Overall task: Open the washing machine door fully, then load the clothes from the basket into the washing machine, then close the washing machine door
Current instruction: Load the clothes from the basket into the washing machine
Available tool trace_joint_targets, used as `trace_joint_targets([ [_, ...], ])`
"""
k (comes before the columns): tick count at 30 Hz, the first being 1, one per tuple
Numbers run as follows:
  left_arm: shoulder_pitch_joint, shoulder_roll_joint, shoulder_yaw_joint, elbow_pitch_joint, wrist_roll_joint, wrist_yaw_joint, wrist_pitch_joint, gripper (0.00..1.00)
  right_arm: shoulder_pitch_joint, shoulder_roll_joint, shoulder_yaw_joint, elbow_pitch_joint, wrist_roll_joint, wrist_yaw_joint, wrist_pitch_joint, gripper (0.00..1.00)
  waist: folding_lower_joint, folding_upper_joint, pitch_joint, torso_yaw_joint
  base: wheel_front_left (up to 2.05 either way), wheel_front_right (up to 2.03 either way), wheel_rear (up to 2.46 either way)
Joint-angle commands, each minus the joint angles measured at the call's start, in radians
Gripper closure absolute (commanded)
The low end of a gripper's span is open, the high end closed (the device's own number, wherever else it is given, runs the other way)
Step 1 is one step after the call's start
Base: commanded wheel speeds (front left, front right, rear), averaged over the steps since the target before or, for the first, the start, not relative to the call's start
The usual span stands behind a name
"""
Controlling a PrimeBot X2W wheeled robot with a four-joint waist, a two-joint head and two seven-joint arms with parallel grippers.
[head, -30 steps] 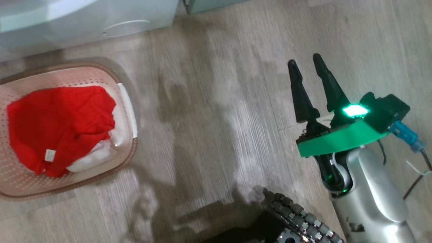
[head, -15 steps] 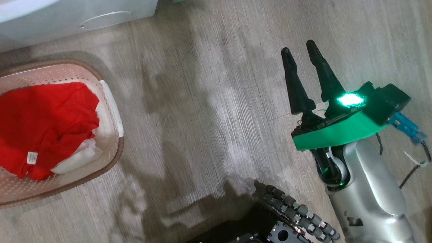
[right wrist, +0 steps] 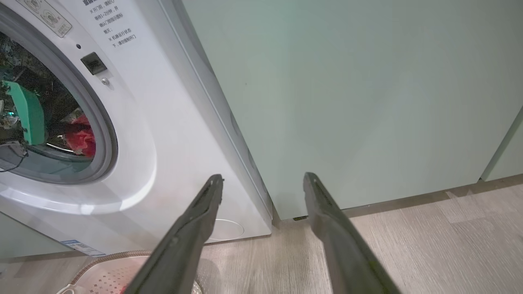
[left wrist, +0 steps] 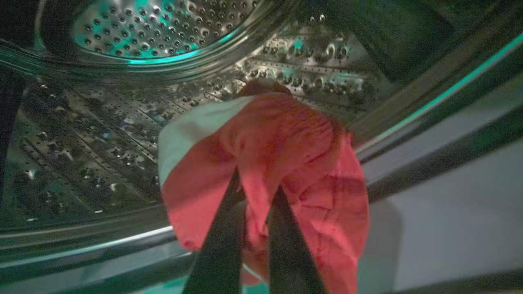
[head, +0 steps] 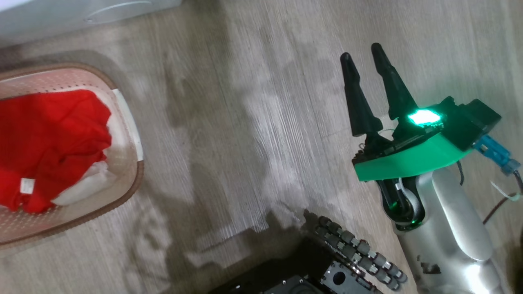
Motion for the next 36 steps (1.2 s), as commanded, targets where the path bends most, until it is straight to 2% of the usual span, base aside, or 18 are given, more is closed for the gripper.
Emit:
trace_joint_targets([
  [1,-0.058,0.054,0.045,-0.023,0.004,0.014,-0.032,1.00,-0.001,0.000,0.022,-0.037,0.012,0.000,-0.009,0.00,0.0000,0.0000,0.023,-0.019,0.00,0.00,0.00],
  [6,-0.117,0.059,0.079,0.001,0.004,0.045,-0.145,1.00,-0.001,0.000,0.034,-0.046,0.030,0.000,-0.009,0.00,0.0000,0.0000,0.059,-0.054,0.00,0.00,0.00],
  [13,-0.162,0.057,0.113,0.052,-0.013,0.064,-0.262,1.00,-0.002,0.000,0.045,-0.057,0.048,0.000,-0.009,0.00,0.0000,0.0000,0.097,-0.085,0.00,0.00,0.00],
  [24,-0.197,0.067,0.107,0.140,-0.015,0.060,-0.302,1.00,-0.008,0.000,0.050,-0.064,0.060,0.000,-0.009,0.00,0.0000,0.0000,0.119,-0.098,0.00,0.00,0.00],
  [25,-0.199,0.064,0.105,0.143,-0.016,0.060,-0.306,0.85,-0.010,0.000,0.051,-0.063,0.060,0.000,-0.009,0.00,0.0000,0.0000,0.117,-0.096,0.00,0.00,0.00],
  [26,-0.199,0.063,0.098,0.145,-0.011,0.059,-0.308,0.46,-0.012,0.000,0.051,-0.062,0.059,0.000,-0.009,0.00,0.0000,0.0000,0.115,-0.093,0.00,0.00,0.00],
  [27,-0.199,0.061,0.095,0.147,-0.010,0.060,-0.314,0.00,-0.013,0.000,0.051,-0.062,0.057,0.000,-0.009,0.00,0.0000,0.0000,0.112,-0.090,0.00,0.00,0.00],
  [32,-0.175,0.042,0.090,0.145,-0.023,0.064,-0.333,0.00,-0.012,0.000,0.041,-0.058,0.045,0.000,-0.009,0.00,0.0000,0.0000,0.083,-0.072,0.00,0.00,0.00],
  [36,-0.112,0.037,0.100,0.093,-0.045,0.076,-0.366,0.00,-0.005,0.000,0.024,-0.053,0.027,0.000,-0.009,0.00,0.0000,0.0000,0.051,-0.053,0.00,0.00,0.00],
])
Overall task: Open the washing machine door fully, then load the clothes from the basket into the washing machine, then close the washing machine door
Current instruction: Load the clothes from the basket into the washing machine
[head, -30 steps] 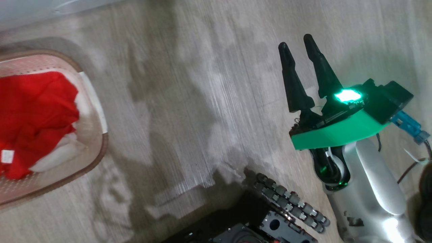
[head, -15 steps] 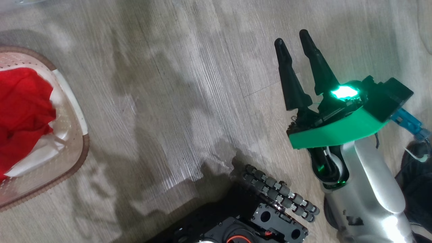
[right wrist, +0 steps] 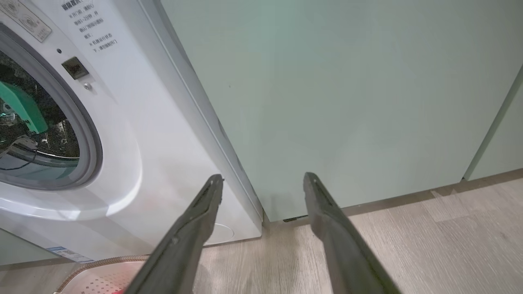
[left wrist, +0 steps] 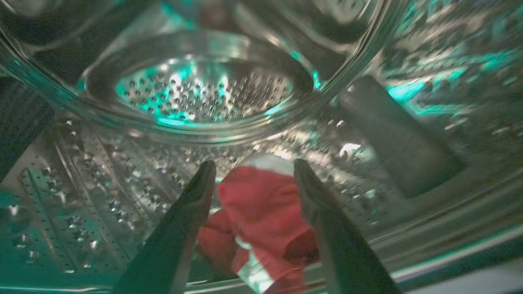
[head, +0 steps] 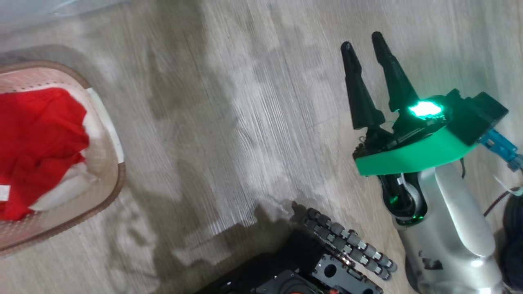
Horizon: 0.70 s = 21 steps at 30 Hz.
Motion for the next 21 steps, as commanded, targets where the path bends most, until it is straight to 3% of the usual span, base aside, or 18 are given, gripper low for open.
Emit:
trace_joint_targets([
  [1,0.044,0.028,0.028,-0.065,-0.027,0.011,-0.022,0.00,0.021,-0.001,-0.002,-0.022,-0.015,0.000,-0.009,0.00,0.0001,0.0000,-0.026,0.021,0.00,0.00,0.00],
  [5,0.170,0.013,0.065,-0.182,-0.075,0.048,-0.078,0.00,0.033,-0.001,-0.019,-0.015,-0.037,0.000,-0.009,0.00,0.0001,0.0000,-0.065,0.052,0.00,0.00,0.00],
  [14,0.677,-0.053,0.163,-0.680,-0.156,0.237,-0.219,0.00,0.065,-0.001,-0.068,-0.005,-0.108,0.000,-0.009,0.00,0.0001,0.0000,-0.159,0.152,0.00,0.00,0.00],
  [15,0.677,-0.053,0.163,-0.680,-0.156,0.237,-0.219,0.00,0.065,-0.001,-0.068,-0.005,-0.108,0.000,-0.009,0.00,0.0001,0.0000,-0.159,0.152,0.00,0.00,0.00],
  [19,0.865,-0.094,0.185,-0.836,-0.157,0.313,-0.281,0.00,0.074,-0.001,-0.092,0.000,-0.142,0.000,-0.009,0.00,0.0001,0.0000,-0.191,0.197,0.00,0.00,0.00],
  [21,0.938,-0.119,0.179,-0.891,-0.157,0.331,-0.313,0.00,0.078,-0.001,-0.111,0.002,-0.159,0.000,-0.009,0.00,0.0001,0.0000,-0.211,0.225,0.00,0.00,0.00],
])
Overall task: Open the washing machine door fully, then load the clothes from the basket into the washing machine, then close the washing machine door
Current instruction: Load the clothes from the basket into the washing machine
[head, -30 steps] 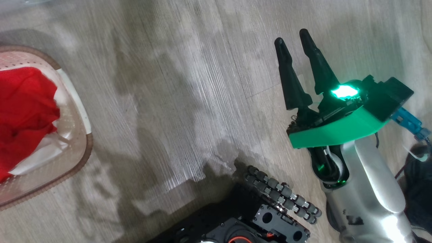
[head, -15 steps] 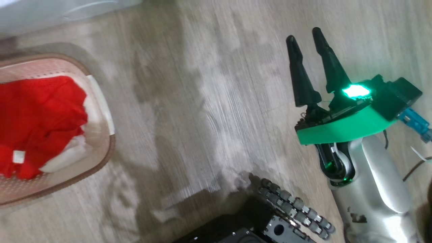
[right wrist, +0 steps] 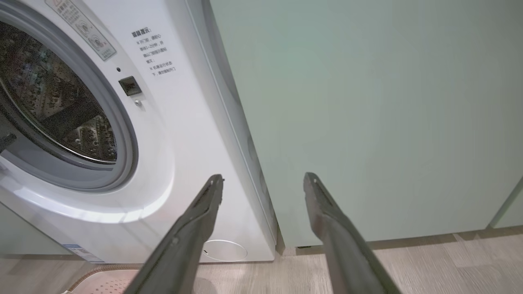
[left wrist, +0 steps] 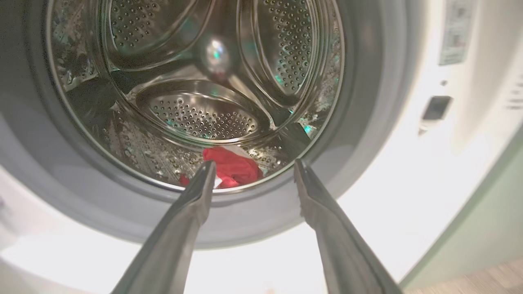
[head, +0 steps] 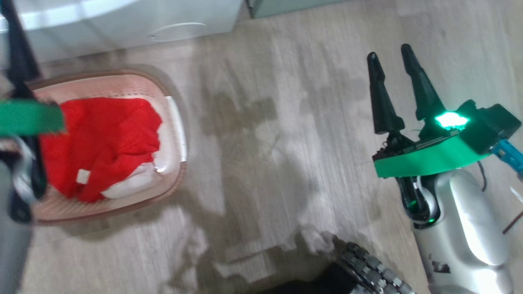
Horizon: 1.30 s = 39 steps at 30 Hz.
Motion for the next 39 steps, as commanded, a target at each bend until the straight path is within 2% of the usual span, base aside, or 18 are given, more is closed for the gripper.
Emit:
trace_joint_targets([
  [1,0.009,0.025,0.035,-0.046,0.011,0.010,-0.011,0.00,0.030,0.000,0.006,-0.026,-0.012,0.000,-0.009,0.00,0.0001,-0.0001,-0.039,0.043,0.00,0.00,0.00],
  [8,0.151,-0.065,0.011,-0.077,0.001,0.034,-0.071,0.00,0.066,0.000,-0.052,-0.007,-0.082,0.000,-0.009,0.00,0.0001,-0.0001,-0.137,0.126,0.00,0.00,0.00],
  [13,0.235,-0.120,0.008,-0.063,0.003,0.023,-0.090,0.00,0.093,0.000,-0.084,0.006,-0.114,0.000,-0.003,0.00,0.0001,-0.0001,-0.219,0.166,0.00,0.00,0.00],
  [24,0.338,-0.201,-0.003,0.010,0.050,-0.062,-0.093,0.00,0.190,0.000,-0.149,-0.021,-0.142,0.000,0.064,0.00,0.0001,-0.0001,-0.380,0.231,0.00,0.00,0.00],
  [33,0.386,-0.232,-0.013,0.095,0.080,-0.124,-0.094,0.00,0.277,0.000,-0.158,-0.042,-0.148,0.000,0.107,0.00,0.0001,-0.0001,-0.473,0.241,0.00,0.00,0.00],
  [39,0.423,-0.243,-0.019,0.113,0.096,-0.148,-0.094,0.00,0.319,0.000,-0.166,-0.058,-0.149,0.000,0.127,0.00,0.0001,-0.0001,-0.516,0.240,0.00,0.00,0.00],
])
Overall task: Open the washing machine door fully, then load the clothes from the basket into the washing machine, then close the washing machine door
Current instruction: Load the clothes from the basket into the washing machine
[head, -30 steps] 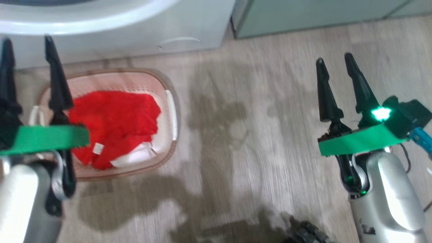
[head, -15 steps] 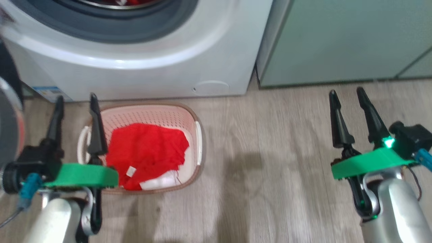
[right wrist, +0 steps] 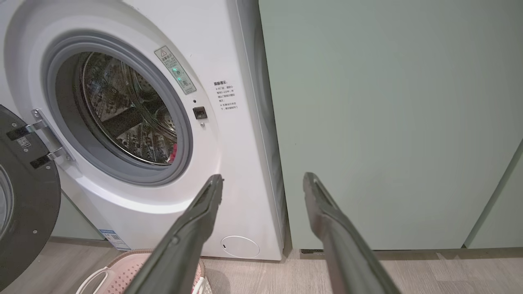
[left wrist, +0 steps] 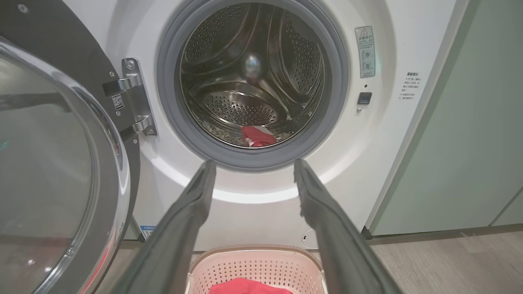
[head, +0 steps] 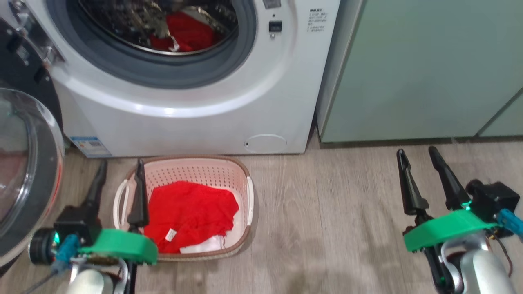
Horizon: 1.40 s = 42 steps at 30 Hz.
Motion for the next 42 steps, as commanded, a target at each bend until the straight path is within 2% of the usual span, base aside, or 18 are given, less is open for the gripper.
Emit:
trace_joint_targets([
  [1,-0.018,0.006,0.033,-0.025,0.011,-0.006,-0.005,0.00,-0.006,-0.001,0.016,-0.044,-0.009,0.000,0.004,0.00,0.0001,-0.0001,-0.020,-0.001,0.00,0.00,0.00],
  [16,0.006,-0.004,0.030,-0.006,0.028,-0.028,-0.005,0.00,0.026,-0.001,0.007,-0.085,-0.023,0.000,0.037,0.00,0.0001,-0.0001,-0.043,-0.003,0.00,0.00,0.00],
  [30,-0.006,-0.004,0.035,-0.008,0.039,-0.023,-0.005,0.00,0.017,-0.001,0.010,-0.079,-0.015,0.000,0.026,0.00,0.0001,-0.0001,-0.027,-0.001,0.00,0.00,0.00],
  [36,-0.059,0.000,0.035,-0.016,0.055,-0.024,-0.005,0.00,-0.003,-0.001,0.009,-0.097,-0.018,0.000,0.026,0.00,0.0001,-0.0001,0.039,0.005,0.00,0.00,0.00],
  [42,-0.219,-0.002,0.018,0.087,0.064,-0.055,0.001,0.00,-0.065,-0.001,0.012,-0.133,-0.030,0.000,0.028,0.00,0.0001,-0.0001,0.187,-0.012,0.00,0.00,0.00],
])
